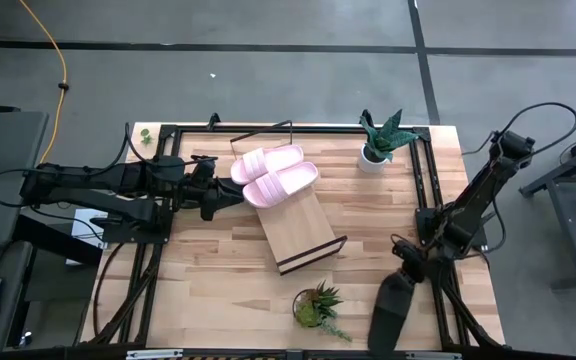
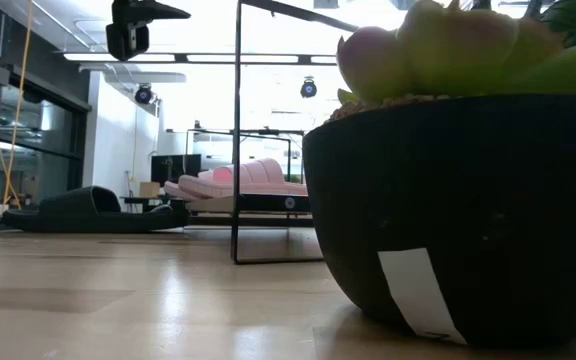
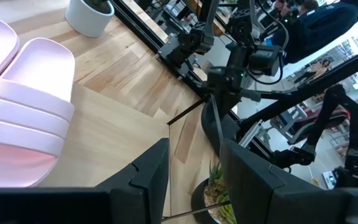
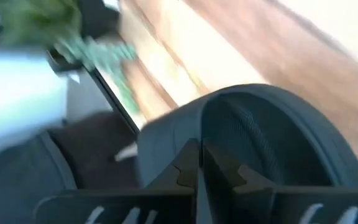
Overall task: Pick and place slides into the shelf
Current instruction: Put the right black slides on the shelf
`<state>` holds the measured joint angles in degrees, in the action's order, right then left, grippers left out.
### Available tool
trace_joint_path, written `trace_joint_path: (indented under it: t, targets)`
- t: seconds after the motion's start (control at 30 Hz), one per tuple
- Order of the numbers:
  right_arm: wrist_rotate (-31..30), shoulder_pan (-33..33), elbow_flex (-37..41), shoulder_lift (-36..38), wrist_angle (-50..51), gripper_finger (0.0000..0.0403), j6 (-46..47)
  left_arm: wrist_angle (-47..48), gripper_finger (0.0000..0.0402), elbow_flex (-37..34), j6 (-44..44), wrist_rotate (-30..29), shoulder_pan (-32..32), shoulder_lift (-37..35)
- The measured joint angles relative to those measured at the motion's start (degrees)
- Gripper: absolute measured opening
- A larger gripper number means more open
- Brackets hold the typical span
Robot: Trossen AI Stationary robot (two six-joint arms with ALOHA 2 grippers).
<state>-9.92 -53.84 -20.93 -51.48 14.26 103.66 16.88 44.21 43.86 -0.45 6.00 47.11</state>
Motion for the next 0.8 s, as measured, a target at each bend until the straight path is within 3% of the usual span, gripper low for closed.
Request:
trace_joint_path:
  t: [0.3, 0.53, 0.8]
  targets:
    - [-6.35, 0.7, 0.0, 2.14, 0.09, 0.0001, -0.18, 0.02, 0.0133, 0.0, -0.11, 0.0, -0.02, 0.0]
    - [-5.85, 3.0, 0.0, 2.09, 2.24, 0.0, -0.23, 0.02, 0.0133, 0.0, -0.55, 0.0, 0.0, 0.0]
    - [0.37, 8.74, 0.0, 2.09, 3.09, 0.0, -6.2, 0.02, 0.0133, 0.0, -0.55, 0.0, 0.0, 0.0]
